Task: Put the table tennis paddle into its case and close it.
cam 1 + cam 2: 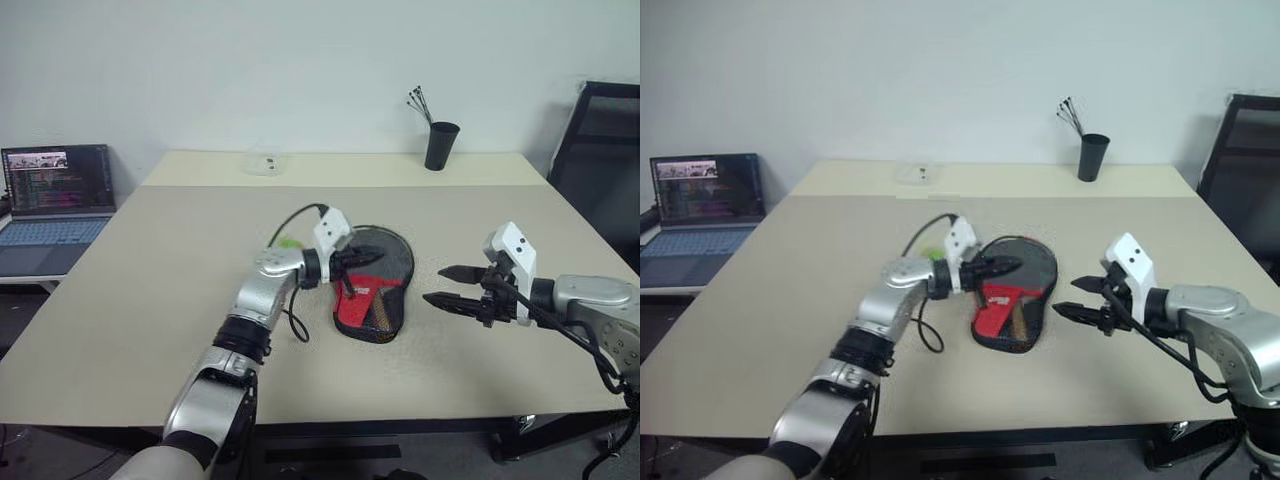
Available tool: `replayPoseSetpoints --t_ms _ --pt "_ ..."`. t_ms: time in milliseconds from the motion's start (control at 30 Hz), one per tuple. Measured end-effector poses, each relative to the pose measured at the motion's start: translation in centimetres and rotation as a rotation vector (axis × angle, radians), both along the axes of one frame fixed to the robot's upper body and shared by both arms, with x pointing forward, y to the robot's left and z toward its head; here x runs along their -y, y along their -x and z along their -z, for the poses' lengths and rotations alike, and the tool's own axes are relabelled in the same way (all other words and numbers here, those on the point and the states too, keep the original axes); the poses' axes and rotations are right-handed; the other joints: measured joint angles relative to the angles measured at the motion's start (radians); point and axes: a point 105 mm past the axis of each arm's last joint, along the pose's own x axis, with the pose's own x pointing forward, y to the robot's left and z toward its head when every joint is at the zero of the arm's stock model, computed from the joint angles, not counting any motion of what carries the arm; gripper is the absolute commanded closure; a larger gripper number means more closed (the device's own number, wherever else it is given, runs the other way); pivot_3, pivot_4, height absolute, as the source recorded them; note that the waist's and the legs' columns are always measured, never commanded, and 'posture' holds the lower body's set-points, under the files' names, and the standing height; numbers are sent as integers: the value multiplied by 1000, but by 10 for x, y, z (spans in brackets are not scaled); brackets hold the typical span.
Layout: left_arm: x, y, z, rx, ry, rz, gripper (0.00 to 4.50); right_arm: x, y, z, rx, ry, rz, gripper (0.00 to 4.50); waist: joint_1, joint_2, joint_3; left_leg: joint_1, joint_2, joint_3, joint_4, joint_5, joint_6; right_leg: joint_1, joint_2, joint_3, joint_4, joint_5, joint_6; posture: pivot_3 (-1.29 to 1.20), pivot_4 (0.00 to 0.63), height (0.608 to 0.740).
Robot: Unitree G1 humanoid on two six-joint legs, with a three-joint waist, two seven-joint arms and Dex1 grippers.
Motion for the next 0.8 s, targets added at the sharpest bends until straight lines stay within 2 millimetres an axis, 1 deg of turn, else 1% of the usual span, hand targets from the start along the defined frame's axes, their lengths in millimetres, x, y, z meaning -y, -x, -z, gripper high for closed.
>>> replayPoseSetpoints --t_ms 133,167,200,267,300,400,467,567,600,667,767,800 --pt "-7 -4 7 0 -17 -15 4491 5 -1 3 -13 -1 47 1118 -1 0 0 0 0 0 0 0 0 0 0 0 0 0 0 0 150 740" --pt "-12 -5 9 -3 -25 -24 4500 5 -2 4 -20 -17 66 854 -1 0 0 0 0 0 0 0 0 0 0 0 0 0 0 0 150 740" --pt "-15 -6 10 0 -30 -30 4500 5 -3 4 -24 -26 74 746 -1 0 0 0 0 0 0 0 0 0 0 0 0 0 0 0 150 740" --pt "-28 -8 10 5 -31 -58 4500 2 -7 8 -41 -71 103 203 -2 0 0 0 0 0 0 0 0 0 0 1 0 0 0 0 150 740" --pt "-34 -9 11 2 -27 -72 4500 0 -8 10 -51 -91 112 51 -2 0 0 0 0 1 0 0 0 0 0 1 0 0 0 0 150 740" --pt "-56 -6 16 -27 -2 -107 4500 -7 -18 18 -86 -146 150 51 -3 0 0 0 1 0 0 0 0 0 0 1 1 0 0 0 150 740" --pt "-68 2 17 -49 14 -100 4500 -13 -25 23 -106 -167 164 51 -3 0 0 0 1 0 0 0 0 0 0 1 1 0 0 0 150 740" --pt "-90 14 13 -65 30 -101 4500 -19 -34 33 -148 -187 183 51 -3 0 0 1 1 0 0 0 0 0 0 1 1 0 0 0 150 740" --pt "-96 17 12 -67 28 -106 4500 -18 -37 36 -159 -192 199 51 -2 0 0 1 1 0 0 0 0 0 0 1 1 0 0 0 150 740" --pt "-111 23 6 -69 31 -132 4500 -20 -48 40 -178 -219 234 51 -2 0 0 1 1 0 0 0 0 0 0 1 1 0 0 0 150 740" --pt "-121 26 -1 -63 31 -166 4500 -24 -60 48 -215 -260 273 51 0 0 0 1 1 0 0 0 0 0 0 1 1 0 0 0 150 740" --pt "-122 27 -2 -62 35 -170 4500 -26 -63 51 -227 -274 281 51 1 0 0 1 1 0 0 0 0 0 -1 1 1 0 0 0 150 740"
